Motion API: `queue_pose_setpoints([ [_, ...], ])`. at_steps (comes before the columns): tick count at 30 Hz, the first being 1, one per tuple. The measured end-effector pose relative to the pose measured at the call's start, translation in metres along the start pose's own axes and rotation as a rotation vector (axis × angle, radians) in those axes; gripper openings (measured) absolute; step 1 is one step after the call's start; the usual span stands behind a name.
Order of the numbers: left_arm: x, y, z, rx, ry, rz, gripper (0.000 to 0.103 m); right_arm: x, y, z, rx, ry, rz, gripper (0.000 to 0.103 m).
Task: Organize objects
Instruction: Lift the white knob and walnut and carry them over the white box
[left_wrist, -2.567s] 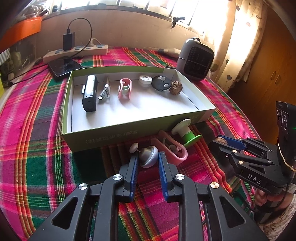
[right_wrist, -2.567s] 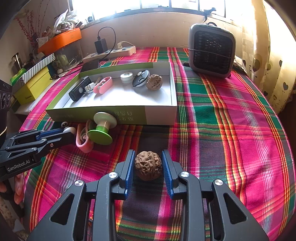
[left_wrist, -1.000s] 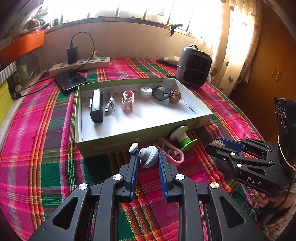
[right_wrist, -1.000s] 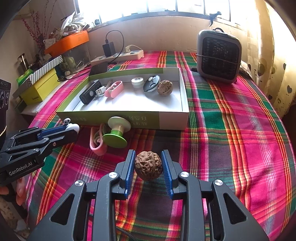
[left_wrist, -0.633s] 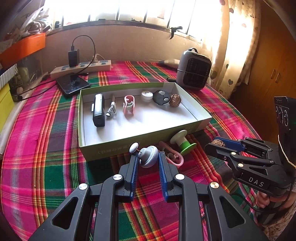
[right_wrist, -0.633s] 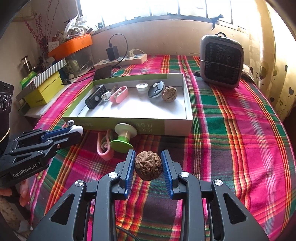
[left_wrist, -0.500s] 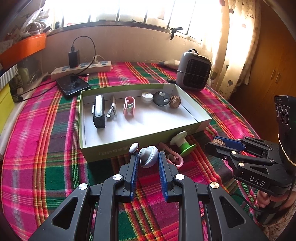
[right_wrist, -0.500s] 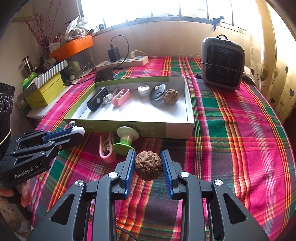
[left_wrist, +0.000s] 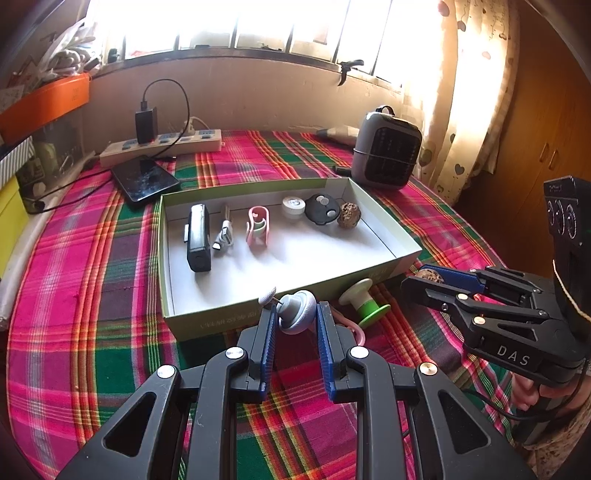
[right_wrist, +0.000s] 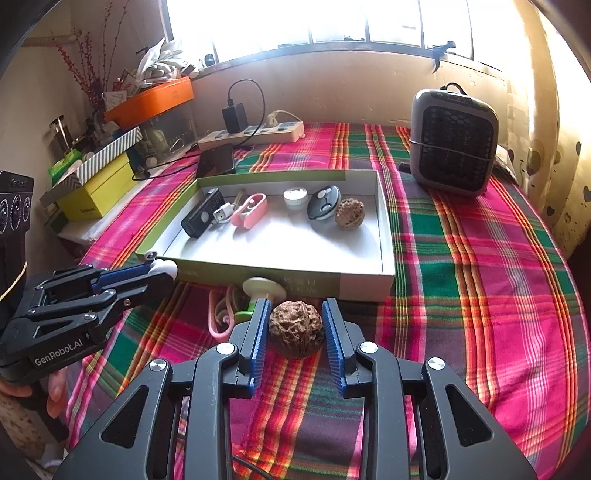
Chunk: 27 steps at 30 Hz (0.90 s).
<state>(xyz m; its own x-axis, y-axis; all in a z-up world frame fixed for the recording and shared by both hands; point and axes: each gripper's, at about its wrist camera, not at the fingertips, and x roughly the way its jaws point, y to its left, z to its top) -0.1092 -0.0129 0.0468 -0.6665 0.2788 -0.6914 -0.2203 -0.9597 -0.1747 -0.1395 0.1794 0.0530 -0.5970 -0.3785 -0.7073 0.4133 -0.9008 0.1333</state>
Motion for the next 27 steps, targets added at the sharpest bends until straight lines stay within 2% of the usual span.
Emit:
queue_pose_setpoints([
  [12,0.012,0.008,0.016,-0.014,0.000,0.003,0.020,0.019,0.008,0.033,-0.036,-0.014,0.050,0.030],
  [27,0.034,0.021,0.032,-0.026,0.020,0.024,0.020,0.061,0.004,0.067,-0.062,0.041,0.071,0.030],
])
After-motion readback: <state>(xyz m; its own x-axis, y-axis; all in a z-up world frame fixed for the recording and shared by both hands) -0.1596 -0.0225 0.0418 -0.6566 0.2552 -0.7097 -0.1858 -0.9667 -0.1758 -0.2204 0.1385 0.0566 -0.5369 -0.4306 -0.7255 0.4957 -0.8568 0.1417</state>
